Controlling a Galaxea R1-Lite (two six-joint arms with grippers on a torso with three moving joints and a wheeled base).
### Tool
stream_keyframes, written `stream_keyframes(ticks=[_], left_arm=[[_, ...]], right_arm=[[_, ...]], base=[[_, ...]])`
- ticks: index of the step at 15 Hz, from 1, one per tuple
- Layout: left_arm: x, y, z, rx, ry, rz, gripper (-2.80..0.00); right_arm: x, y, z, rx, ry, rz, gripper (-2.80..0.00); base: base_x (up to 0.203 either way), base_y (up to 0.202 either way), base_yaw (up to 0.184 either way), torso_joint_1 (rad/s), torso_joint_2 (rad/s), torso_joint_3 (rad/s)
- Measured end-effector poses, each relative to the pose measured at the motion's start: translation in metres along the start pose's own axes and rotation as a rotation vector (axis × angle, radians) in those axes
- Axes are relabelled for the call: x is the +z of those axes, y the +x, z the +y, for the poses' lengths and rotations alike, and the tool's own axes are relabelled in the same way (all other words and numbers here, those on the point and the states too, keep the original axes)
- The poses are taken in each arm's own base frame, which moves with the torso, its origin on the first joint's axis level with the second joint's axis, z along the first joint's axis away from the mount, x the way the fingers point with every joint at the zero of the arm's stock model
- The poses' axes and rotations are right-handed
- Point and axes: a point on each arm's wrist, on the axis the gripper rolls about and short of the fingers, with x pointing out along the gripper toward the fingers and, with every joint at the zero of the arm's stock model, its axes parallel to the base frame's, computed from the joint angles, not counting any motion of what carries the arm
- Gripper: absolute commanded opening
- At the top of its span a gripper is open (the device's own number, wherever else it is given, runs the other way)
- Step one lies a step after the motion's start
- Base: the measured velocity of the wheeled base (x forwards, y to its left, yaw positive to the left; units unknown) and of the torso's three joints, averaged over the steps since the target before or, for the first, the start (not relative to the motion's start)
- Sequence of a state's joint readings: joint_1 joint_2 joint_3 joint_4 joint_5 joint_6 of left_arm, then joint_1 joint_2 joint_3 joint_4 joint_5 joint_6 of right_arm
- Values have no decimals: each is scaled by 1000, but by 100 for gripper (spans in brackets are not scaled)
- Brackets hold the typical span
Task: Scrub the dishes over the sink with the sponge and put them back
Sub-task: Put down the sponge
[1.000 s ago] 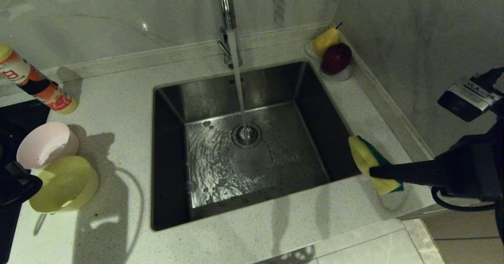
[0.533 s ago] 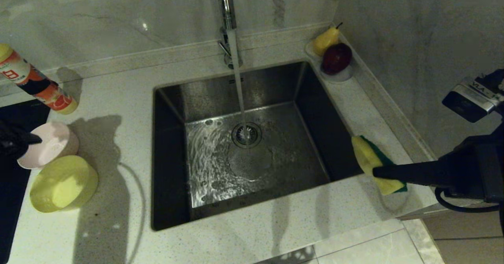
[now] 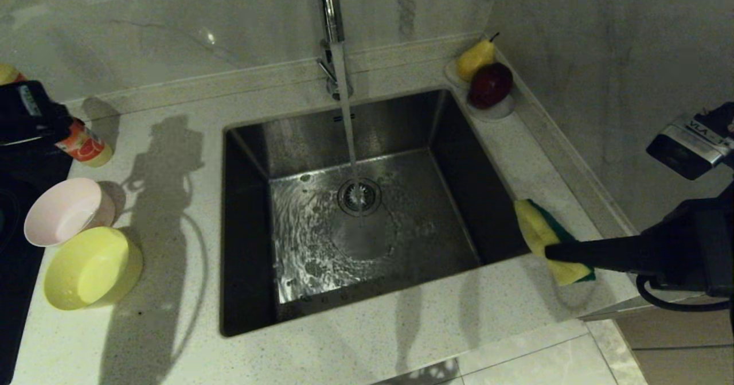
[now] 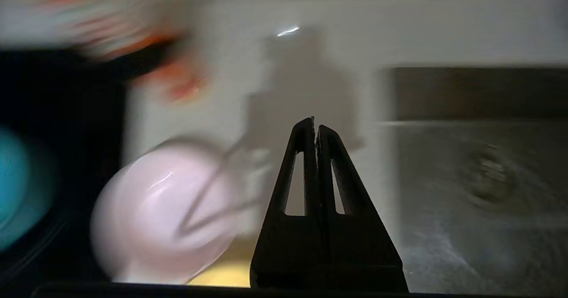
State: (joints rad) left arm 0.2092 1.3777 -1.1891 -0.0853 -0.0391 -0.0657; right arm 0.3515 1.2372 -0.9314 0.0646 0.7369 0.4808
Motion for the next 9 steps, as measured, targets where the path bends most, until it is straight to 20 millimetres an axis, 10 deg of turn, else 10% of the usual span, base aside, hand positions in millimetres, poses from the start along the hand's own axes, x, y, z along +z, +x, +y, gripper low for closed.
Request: stream_keyframes(ticks=[4, 9], left_arm=[[-8, -31, -22, -217, 99, -91, -280], [-21, -137, -22, -358, 154, -236, -280]], right_arm=[[-1, -1, -1, -9, 9, 3, -280], [-2, -1, -3, -12, 16, 9, -280]], base=[[0, 0, 0, 0, 0, 0], [0, 0, 0, 0, 0, 0]])
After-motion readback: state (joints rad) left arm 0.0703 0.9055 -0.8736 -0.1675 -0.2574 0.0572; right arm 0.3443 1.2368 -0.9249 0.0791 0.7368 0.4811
